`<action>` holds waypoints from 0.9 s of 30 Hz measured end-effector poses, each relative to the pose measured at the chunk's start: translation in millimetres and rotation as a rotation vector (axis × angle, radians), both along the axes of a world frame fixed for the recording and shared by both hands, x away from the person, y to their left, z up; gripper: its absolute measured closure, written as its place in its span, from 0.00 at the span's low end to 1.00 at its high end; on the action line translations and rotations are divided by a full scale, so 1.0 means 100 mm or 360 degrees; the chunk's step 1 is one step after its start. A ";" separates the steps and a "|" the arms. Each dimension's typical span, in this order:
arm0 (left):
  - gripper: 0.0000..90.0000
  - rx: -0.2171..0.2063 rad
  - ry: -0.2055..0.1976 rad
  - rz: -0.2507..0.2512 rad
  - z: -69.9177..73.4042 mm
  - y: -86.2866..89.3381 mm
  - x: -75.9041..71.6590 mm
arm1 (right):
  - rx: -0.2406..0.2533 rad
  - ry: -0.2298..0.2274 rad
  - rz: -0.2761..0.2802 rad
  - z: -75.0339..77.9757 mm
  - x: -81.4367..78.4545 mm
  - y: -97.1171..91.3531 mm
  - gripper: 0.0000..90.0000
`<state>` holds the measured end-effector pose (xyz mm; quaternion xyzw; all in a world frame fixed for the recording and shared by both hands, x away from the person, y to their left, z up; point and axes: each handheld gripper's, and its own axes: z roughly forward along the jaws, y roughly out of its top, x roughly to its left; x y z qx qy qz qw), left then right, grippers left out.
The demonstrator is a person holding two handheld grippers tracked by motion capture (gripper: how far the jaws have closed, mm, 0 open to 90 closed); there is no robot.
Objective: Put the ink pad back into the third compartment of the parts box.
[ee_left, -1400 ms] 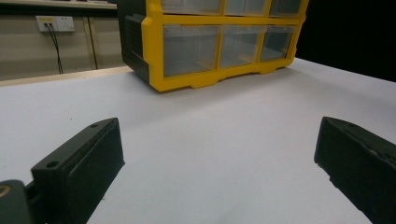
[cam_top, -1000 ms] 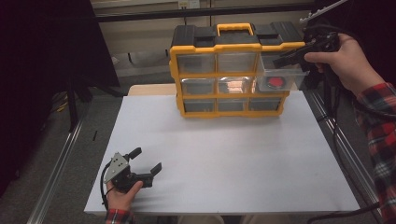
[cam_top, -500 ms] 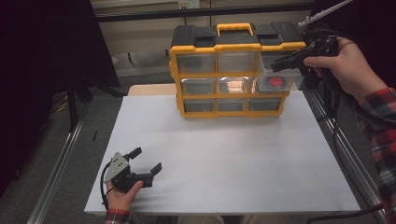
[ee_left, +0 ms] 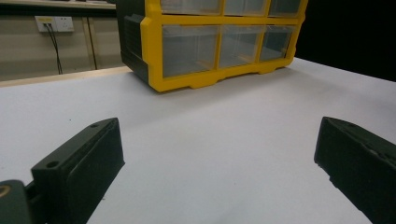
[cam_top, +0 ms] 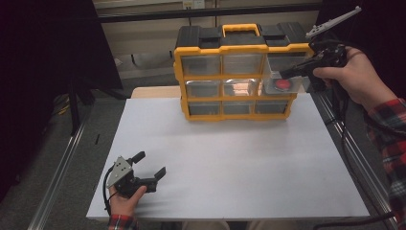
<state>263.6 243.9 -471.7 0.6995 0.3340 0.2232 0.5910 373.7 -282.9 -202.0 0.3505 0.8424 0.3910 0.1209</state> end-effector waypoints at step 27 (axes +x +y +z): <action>0.02 0.0011 0.0007 -0.0010 -0.01 0.00 0.00 | 0.0034 -0.0007 -0.0031 -0.10 0.04 -0.11 1.00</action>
